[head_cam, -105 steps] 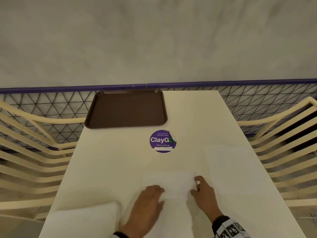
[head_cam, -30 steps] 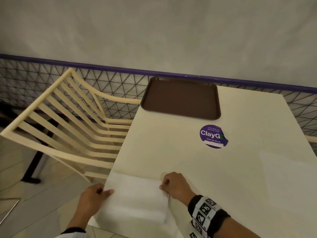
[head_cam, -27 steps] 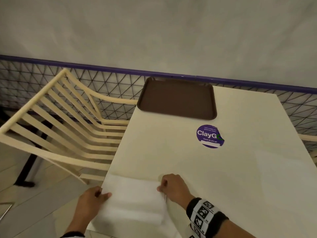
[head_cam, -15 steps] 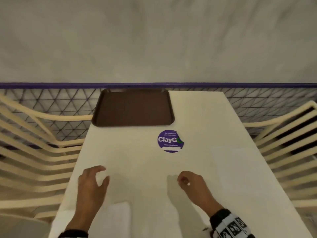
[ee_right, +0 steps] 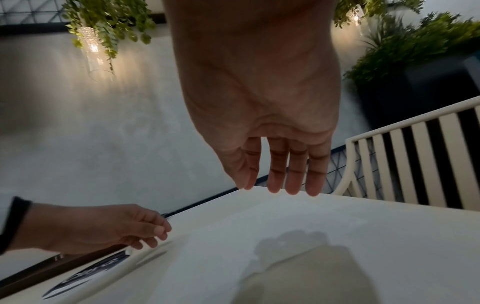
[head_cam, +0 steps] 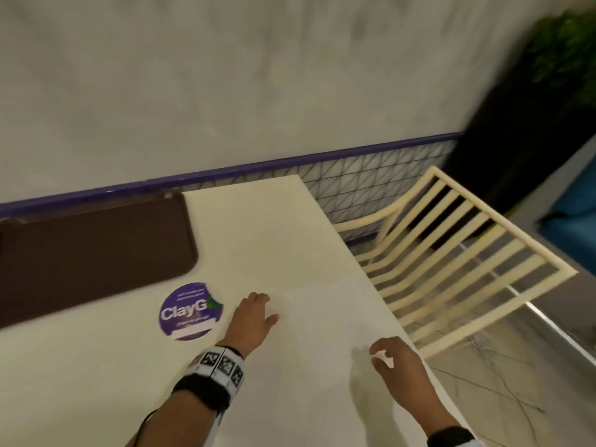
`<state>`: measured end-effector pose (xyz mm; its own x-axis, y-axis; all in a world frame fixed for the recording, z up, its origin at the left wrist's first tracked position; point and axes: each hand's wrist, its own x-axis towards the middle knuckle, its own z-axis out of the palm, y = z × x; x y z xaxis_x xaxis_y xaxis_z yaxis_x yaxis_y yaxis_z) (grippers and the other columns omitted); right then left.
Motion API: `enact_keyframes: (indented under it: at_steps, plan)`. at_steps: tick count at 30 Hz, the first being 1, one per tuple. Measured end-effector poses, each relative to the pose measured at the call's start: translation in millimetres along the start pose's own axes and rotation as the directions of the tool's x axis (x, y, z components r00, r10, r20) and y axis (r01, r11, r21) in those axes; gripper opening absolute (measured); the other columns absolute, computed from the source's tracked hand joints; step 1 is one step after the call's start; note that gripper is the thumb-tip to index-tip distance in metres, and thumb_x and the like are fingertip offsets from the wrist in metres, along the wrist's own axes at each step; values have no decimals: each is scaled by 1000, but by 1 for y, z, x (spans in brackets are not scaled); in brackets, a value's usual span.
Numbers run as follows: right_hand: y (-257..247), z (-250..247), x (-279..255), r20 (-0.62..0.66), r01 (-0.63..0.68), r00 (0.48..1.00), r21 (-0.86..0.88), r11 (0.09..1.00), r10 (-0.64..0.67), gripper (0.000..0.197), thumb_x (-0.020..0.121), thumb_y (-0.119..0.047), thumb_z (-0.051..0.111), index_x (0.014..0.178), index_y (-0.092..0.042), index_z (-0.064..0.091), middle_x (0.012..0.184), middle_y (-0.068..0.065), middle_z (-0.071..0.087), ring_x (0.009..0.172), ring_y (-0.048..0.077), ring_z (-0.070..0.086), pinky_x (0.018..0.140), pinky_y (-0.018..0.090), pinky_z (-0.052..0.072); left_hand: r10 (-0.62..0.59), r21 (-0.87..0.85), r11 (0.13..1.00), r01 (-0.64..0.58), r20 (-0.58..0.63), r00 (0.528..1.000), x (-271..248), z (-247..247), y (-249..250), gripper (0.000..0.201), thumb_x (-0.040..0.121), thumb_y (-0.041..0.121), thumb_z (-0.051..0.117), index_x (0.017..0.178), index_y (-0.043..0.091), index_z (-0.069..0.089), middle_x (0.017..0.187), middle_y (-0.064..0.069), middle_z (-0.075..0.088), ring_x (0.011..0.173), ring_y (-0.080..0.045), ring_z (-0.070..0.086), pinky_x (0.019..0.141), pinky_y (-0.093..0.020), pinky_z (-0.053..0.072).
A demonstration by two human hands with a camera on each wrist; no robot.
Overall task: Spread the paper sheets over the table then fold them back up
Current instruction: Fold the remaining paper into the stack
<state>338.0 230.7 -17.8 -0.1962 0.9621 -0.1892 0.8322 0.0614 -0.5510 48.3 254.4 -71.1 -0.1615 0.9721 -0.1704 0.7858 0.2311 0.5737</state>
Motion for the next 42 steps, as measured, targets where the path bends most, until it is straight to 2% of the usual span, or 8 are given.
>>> enact_keyframes:
  at_steps: [10,14,17,21,24,32,37,42]
  plan:
    - [29,-6,15,113,82,991,-35,996,-77,38,87,-16,60,79,-49,42,101,-23,49,97,2,49,77,5,31,-140,261,959,112,90,986,49,25,48,42,87,41,59,118,14,53,127,-9,39,117,-29,35,97,-35,33]
    - [-1,-10,29,133,211,971,-90,973,-199,30,89,-21,57,112,-39,50,123,-21,46,116,4,42,89,11,33,3,225,974,-32,125,992,32,14,60,21,91,25,50,108,14,56,111,-4,55,107,-25,50,90,-31,34]
    - [-38,-12,46,150,379,923,-178,908,-355,63,89,-21,57,143,-32,25,148,-18,25,140,6,15,110,17,12,154,14,987,-157,129,980,1,-7,68,6,89,12,49,91,17,48,80,4,56,81,-23,56,65,-26,38]
    - [-94,-11,66,260,590,804,-241,771,-534,62,89,-20,57,143,-29,28,147,-10,35,141,11,21,115,29,1,216,-17,976,-216,6,976,-49,-44,70,23,91,18,51,113,23,49,97,1,66,87,-21,61,77,-32,49]
    - [-127,-12,67,350,586,786,-160,794,-509,27,89,-25,58,116,-23,57,109,0,65,103,22,57,89,31,40,87,-150,983,-109,-147,985,-86,-76,60,28,89,21,59,114,32,49,97,10,64,90,-12,61,75,-20,47]
    - [-178,8,49,620,559,636,41,828,-460,25,78,-17,71,58,-20,55,55,-6,47,48,3,40,46,15,28,-298,-383,912,150,-365,882,-170,-146,2,23,76,9,73,73,31,66,60,15,64,58,2,56,52,-5,39]
    - [-194,22,29,370,479,777,179,859,-510,29,80,-10,67,56,-21,55,54,-6,50,46,5,42,46,16,30,-400,-528,842,109,-476,783,-207,-158,-25,21,78,6,71,68,25,71,66,17,70,63,-7,64,51,-7,43]
    - [-178,25,-15,67,519,804,409,751,-591,25,76,-3,73,72,-28,70,83,-27,68,80,-7,64,75,3,41,-421,-687,726,-16,-462,781,-246,-143,-31,28,78,-11,62,74,14,75,64,-1,71,46,-9,53,46,-16,40]
